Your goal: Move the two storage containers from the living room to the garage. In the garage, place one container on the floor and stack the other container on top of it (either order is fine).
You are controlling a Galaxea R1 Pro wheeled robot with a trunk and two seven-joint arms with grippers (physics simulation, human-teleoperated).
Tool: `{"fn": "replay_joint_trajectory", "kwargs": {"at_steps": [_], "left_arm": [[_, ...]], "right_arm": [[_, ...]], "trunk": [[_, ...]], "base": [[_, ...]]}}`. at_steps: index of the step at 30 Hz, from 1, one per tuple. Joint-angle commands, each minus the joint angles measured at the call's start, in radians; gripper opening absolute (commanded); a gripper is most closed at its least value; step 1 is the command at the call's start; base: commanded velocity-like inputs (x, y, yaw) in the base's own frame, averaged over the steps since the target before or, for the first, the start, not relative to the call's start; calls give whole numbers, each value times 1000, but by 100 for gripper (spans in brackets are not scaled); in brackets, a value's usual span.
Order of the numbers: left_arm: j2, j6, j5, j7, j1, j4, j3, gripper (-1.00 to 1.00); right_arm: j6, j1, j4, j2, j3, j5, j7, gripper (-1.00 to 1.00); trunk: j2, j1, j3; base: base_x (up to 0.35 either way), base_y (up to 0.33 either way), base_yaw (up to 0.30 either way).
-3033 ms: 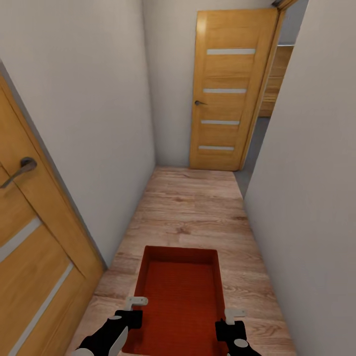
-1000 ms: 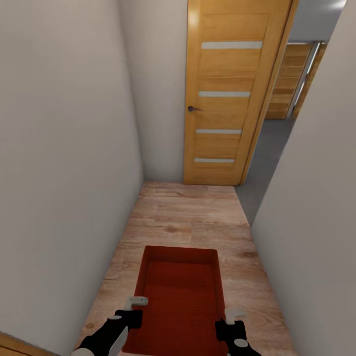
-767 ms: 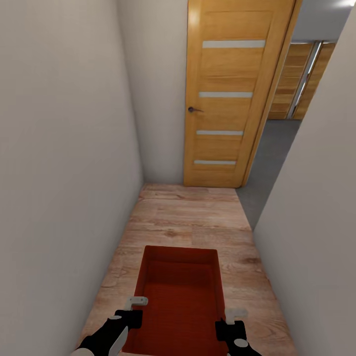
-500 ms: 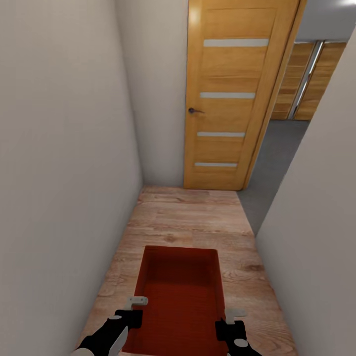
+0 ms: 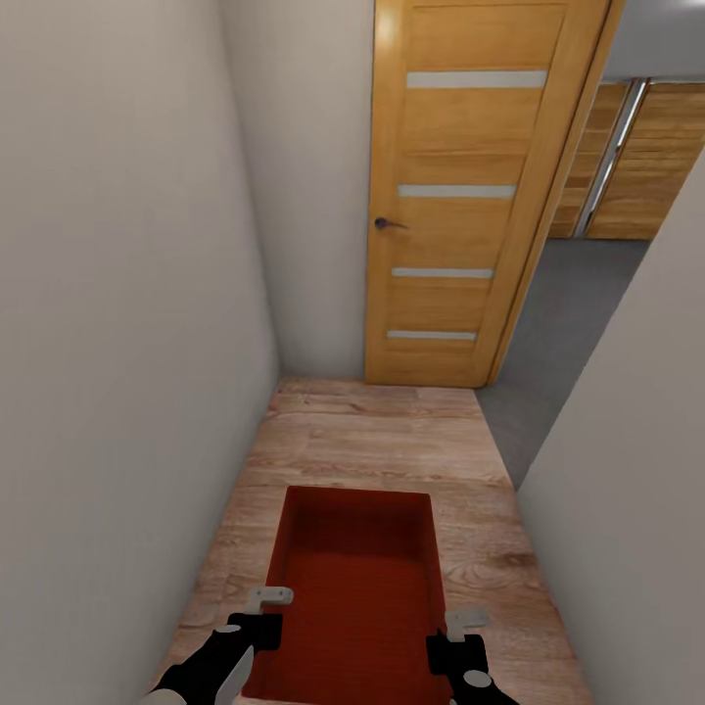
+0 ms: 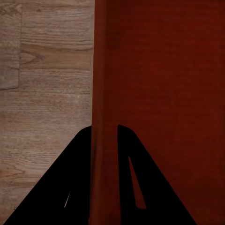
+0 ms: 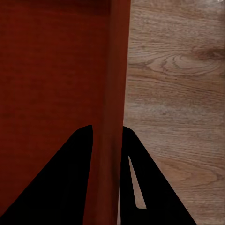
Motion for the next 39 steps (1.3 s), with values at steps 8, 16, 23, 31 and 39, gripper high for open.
{"fn": "replay_joint_trajectory", "kwargs": {"at_steps": [8, 16, 23, 31, 39], "left_arm": [[1, 5, 16, 11, -1, -4, -13, -100], [1, 5, 16, 11, -1, -4, -13, -100], [1, 5, 16, 12, -1, -4, -13, -100], [1, 6, 17, 12, -1, -6, -13, -100], [2, 7, 16, 10, -1, -42, -11, -100]], "right_arm": [[-5, -1, 29, -10, 8, -16, -5, -100], [-5, -1, 29, -10, 8, -16, -5, -100], [-5, -1, 29, -11, 8, -16, -5, -100], [-5, -1, 29, -12, 8, -16, -5, -100], [-5, -1, 29, -12, 9, -16, -5, -100]], "trunk": [[0, 1, -1], [0, 1, -1], [0, 1, -1], [0, 1, -1], [0, 1, -1]], "base": [[323, 0, 0], [323, 0, 0], [323, 0, 0], [323, 0, 0], [323, 0, 0]]}}
